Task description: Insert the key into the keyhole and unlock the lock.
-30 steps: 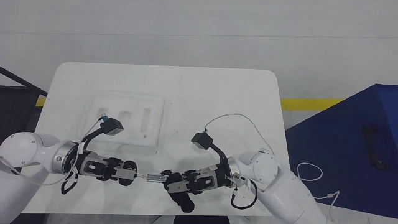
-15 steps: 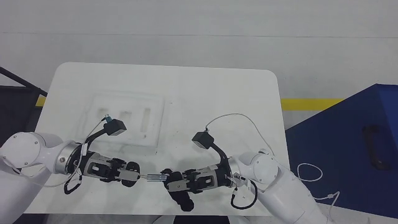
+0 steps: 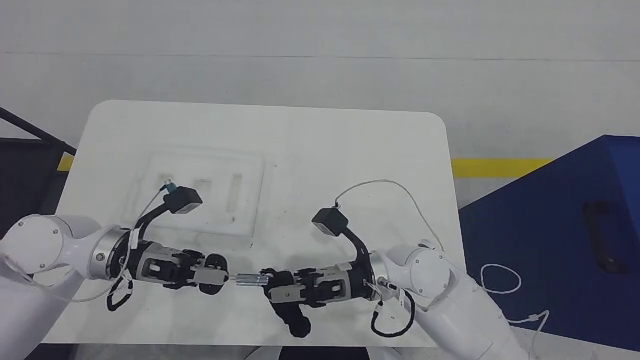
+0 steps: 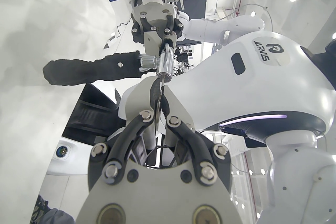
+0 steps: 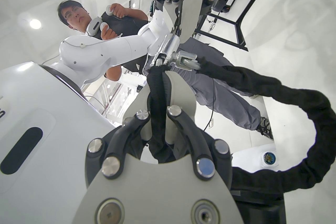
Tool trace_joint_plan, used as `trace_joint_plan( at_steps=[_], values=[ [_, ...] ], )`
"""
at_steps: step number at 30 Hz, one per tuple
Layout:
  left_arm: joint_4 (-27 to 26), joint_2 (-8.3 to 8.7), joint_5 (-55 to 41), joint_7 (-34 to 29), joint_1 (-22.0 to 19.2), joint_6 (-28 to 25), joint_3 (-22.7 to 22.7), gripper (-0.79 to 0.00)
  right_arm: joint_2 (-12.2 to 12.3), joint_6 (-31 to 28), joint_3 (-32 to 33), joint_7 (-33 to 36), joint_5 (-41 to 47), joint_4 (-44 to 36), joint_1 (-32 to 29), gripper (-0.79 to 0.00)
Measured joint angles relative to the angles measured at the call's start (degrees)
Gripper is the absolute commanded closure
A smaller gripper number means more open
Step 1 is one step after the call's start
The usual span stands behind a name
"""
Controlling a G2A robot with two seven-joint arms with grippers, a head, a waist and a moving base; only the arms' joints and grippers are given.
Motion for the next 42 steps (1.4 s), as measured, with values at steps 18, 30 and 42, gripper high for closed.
trace_joint_plan(
  at_steps=[18,30,42],
  values=[
    [-2.0,-1.63,-1.1,4.7,4.9,-5.4,-3.1,0.0,-0.1,-1.5,-0.3,-1.5,1.6,-0.8,-1.0,0.0],
    [-1.3,-2.57,-1.5,4.3,4.6,-5.0,-3.9,-0.785,-0.4,-1.9,-0.4,-2.0,3.1,0.4,-0.6,0.0],
    [-1.1,-3.53,-1.1,4.2,4.0,-4.3,-3.8,-0.739,-0.6,-1.6,-0.6,-1.5,3.6,0.9,-0.2,0.0]
  ],
)
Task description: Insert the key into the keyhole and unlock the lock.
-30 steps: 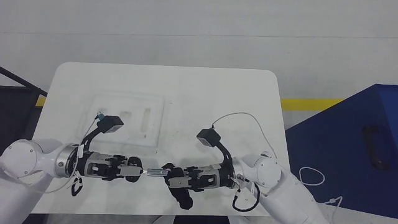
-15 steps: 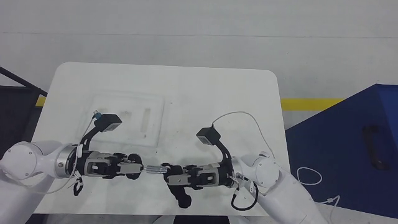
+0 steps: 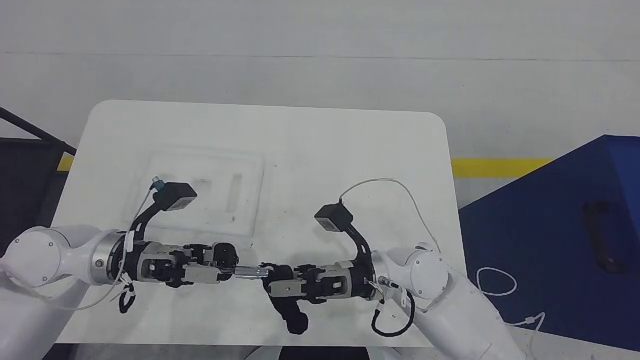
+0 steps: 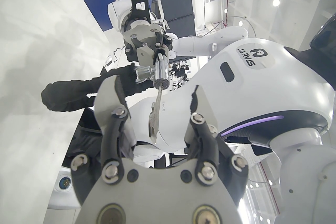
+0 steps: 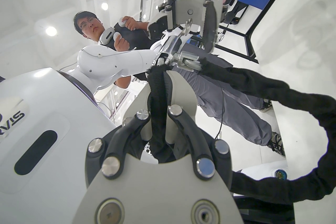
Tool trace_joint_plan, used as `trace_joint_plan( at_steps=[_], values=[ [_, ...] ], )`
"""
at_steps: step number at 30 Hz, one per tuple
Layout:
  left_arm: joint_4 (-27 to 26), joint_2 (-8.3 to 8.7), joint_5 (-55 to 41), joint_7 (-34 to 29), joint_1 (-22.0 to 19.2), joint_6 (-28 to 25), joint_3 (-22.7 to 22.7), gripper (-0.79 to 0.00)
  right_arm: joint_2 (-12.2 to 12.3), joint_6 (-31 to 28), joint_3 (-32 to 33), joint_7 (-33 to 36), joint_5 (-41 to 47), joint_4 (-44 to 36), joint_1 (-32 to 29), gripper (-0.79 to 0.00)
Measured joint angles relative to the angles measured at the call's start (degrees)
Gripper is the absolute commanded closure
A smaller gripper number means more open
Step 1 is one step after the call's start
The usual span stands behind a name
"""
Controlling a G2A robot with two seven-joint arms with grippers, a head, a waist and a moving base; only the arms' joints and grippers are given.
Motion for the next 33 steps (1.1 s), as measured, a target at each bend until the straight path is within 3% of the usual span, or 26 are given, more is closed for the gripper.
trace_joint_plan(
  at_steps=[1,2,9,17,18,19,20,31,33],
  values=[
    [0.0,-0.08,-0.1,0.0,0.0,0.0,0.0,-0.69,0.0,0.0,0.0,0.0,0.0,0.0,0.0,0.0],
    [0.0,-0.15,-0.2,0.1,0.0,0.0,0.0,-0.554,0.0,-0.1,0.1,0.0,0.1,0.0,0.0,0.0],
    [0.6,-0.72,-0.9,0.0,-0.1,0.0,-0.3,-0.56,0.2,-0.4,1.4,0.1,0.8,-0.1,-0.5,0.0],
    [2.4,-1.47,-6.4,0.6,0.5,-1.1,-2.4,-0.456,0.4,-0.9,2.8,0.3,3.6,0.6,-0.9,0.0],
    [2.7,-1.59,-7.5,0.4,0.7,-1.0,-2.7,-0.456,0.4,-0.9,2.9,0.4,4.4,0.8,-1.0,0.0],
    [3.0,-1.68,-8.3,0.2,0.8,-0.8,-2.9,-0.653,0.3,-0.9,2.9,0.7,4.9,0.9,-1.0,0.0],
    [3.3,-1.75,-8.9,-0.1,0.9,-0.4,-3.1,-0.785,0.3,-0.8,3.0,0.9,5.4,1.0,-0.9,0.0],
    [3.0,-2.24,-8.5,1.6,1.0,1.1,-3.0,-0.785,0.3,0.2,3.0,-0.4,4.7,0.0,-1.4,0.0],
    [3.3,-2.47,-9.1,1.8,0.8,1.2,-3.0,-0.702,0.3,0.4,3.1,-0.6,4.5,-0.3,-1.6,0.0]
  ],
)
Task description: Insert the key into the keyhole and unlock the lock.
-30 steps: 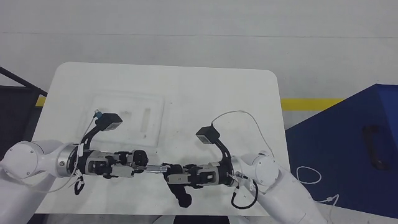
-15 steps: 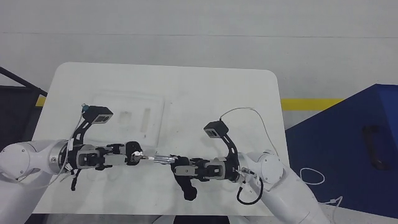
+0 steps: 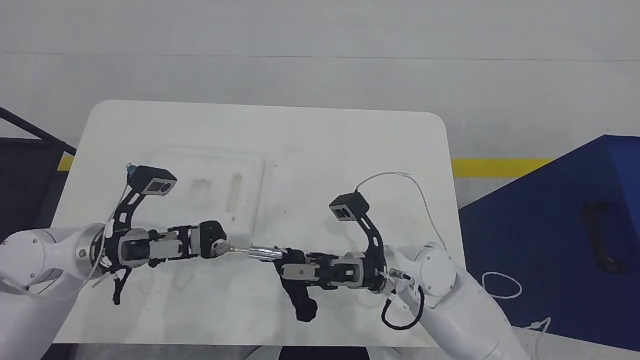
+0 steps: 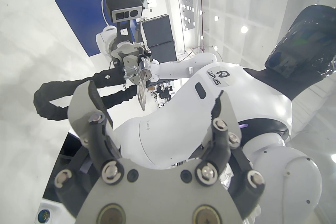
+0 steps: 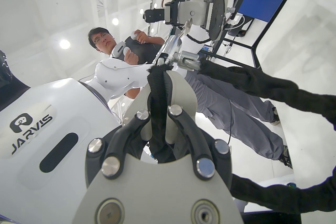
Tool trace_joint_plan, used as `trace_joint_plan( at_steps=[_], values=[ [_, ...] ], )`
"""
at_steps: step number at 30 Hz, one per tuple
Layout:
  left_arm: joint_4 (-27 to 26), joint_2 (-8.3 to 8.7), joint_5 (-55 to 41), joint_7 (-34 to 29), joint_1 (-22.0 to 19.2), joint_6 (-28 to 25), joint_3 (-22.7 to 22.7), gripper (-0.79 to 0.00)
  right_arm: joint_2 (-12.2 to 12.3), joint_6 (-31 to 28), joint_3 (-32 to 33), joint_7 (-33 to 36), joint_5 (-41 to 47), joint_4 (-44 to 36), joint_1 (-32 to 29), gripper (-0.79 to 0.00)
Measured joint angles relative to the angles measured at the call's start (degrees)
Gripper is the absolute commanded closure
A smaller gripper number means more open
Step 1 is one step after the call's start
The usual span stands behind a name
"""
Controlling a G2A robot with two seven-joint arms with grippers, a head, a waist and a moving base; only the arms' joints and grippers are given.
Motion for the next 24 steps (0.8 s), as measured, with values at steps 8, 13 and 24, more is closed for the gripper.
trace_joint_plan(
  at_steps=[8,13,24],
  values=[
    [0.5,-0.71,0.7,-1.0,-0.6,0.0,0.1,-0.431,-0.1,0.6,0.1,0.3,3.2,0.5,-0.4,0.0],
    [0.4,-1.17,1.0,-1.6,-1.2,0.2,0.3,-0.385,-0.4,0.6,-0.2,1.3,4.6,1.3,0.1,0.0],
    [0.1,-1.99,2.5,-2.6,-2.0,1.5,0.5,-0.332,-0.6,1.5,-0.6,1.3,3.6,0.9,0.3,0.0]
  ],
)
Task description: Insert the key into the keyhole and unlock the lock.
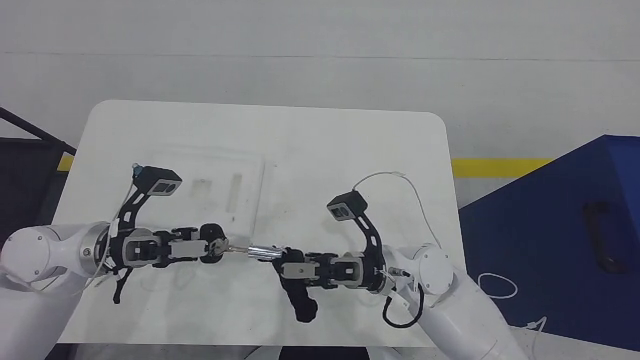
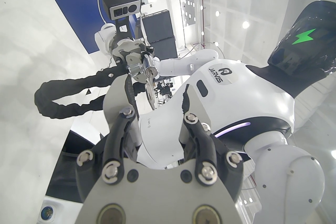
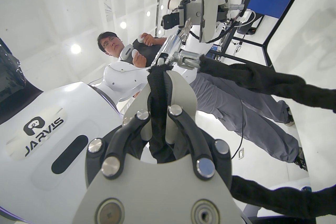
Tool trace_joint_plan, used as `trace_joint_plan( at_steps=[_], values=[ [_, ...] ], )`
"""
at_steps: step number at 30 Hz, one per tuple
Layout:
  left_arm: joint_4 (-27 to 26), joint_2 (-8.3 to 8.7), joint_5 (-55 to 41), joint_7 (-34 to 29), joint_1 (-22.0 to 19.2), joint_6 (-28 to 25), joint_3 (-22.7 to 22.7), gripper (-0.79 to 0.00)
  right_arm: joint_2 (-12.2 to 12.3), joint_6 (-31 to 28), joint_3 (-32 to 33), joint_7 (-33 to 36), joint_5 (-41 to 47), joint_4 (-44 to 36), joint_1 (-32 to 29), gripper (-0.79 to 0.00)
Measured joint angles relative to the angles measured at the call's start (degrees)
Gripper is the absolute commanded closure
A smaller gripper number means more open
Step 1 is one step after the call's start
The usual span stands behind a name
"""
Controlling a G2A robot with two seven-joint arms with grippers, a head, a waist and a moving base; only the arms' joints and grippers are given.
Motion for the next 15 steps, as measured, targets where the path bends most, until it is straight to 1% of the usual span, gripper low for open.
trace_joint_plan(
  at_steps=[2,4,5,7,9,15],
  values=[
    [0.0,-0.13,0.1,-0.1,-0.1,0.1,0.0,-0.249,0.0,0.1,0.0,0.0,-0.1,0.0,0.0,0.0],
    [0.0,-0.28,0.1,-0.3,-0.1,0.2,-0.1,-0.225,0.0,0.2,0.0,-0.1,-0.2,-0.1,-0.1,0.0],
    [0.0,-0.35,0.1,-0.3,-0.1,0.3,-0.1,-0.175,-0.1,0.2,0.1,-0.1,-0.3,-0.1,-0.1,0.0],
    [0.0,-0.5,0.2,-0.5,-0.1,0.3,-0.2,-0.129,-0.1,0.3,0.1,-0.1,-0.3,-0.1,-0.1,0.0],
    [0.0,-0.65,0.2,-0.6,-0.1,0.4,-0.3,0.0,-0.1,0.3,0.2,0.0,-0.3,-0.1,-0.1,0.0],
    [-0.1,-1.05,0.9,-0.9,-0.1,0.9,-0.3,0.0,-0.1,0.8,0.4,-0.9,-4.2,-0.5,0.2,0.0]
  ],
)
